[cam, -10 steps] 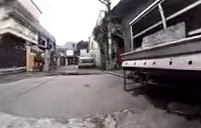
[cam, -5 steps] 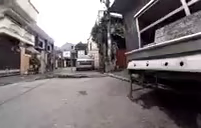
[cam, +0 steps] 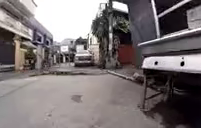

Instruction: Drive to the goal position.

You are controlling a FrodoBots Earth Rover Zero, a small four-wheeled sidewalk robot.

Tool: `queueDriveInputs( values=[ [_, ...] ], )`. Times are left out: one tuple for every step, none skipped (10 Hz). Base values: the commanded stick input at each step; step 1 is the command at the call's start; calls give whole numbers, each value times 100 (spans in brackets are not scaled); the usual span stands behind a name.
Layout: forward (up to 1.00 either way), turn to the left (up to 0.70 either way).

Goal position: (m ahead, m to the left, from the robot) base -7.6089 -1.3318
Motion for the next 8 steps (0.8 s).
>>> queueDriveInputs(
  values=[
    [100, 0],
    [100, 0],
    [100, 0],
    [100, -7],
    [100, -27],
    [100, -16],
    [100, 8],
    [100, 27]
  ],
)
